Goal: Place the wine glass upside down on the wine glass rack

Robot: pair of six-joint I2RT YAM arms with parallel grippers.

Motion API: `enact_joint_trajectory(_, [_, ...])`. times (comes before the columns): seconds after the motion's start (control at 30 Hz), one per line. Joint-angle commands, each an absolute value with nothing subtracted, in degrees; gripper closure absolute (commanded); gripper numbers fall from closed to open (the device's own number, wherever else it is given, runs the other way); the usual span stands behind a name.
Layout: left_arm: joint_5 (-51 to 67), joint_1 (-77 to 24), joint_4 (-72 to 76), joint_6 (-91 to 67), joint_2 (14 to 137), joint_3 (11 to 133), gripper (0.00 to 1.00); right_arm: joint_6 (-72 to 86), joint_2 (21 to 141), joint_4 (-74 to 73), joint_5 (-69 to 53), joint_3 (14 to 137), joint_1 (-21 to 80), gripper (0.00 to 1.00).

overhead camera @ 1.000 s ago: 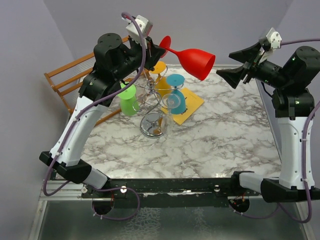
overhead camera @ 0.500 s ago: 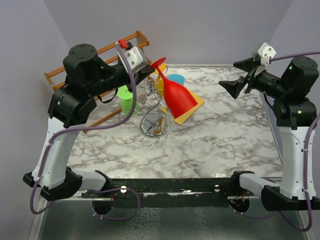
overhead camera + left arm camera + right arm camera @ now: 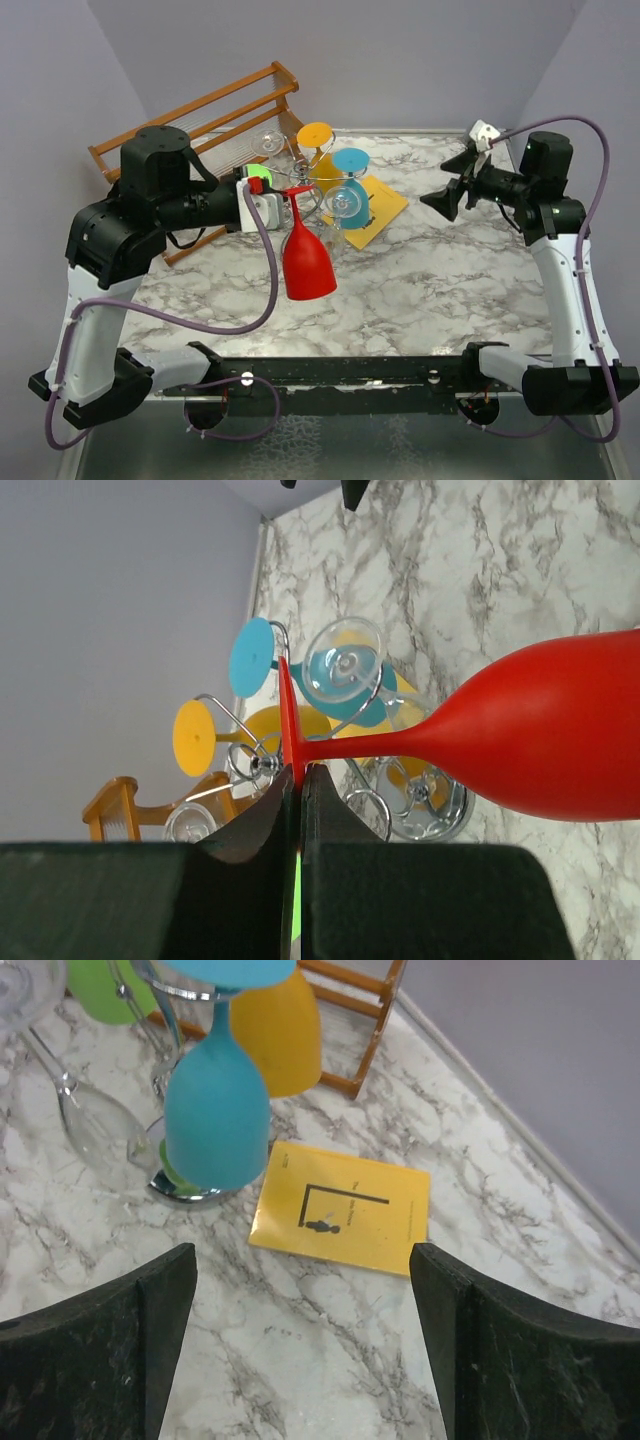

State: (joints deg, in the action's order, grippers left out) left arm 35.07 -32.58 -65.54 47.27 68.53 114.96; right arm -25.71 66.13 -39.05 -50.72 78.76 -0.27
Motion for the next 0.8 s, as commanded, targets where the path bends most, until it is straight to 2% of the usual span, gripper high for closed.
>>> enact_joint_trajectory(0.0, [32.3, -32.3, -68.9, 56.8, 68.4, 111.8, 1.0, -27.4, 64.1, -34.5, -54.7, 72.6, -0.2, 0.13])
enact_joint_trajectory(0.37, [31.6, -32.4, -66.3, 64.1, 70.6, 106.6, 1.0, -25.9, 62.2, -27.8, -56.3, 62.7, -0.2, 0.12])
enact_joint_trajectory(0.77, [31.1, -33.0, -61.8, 65.6, 70.8, 102.8, 1.0, -26.7, 62.8, -27.8, -55.1, 61.3, -0.2, 0.12])
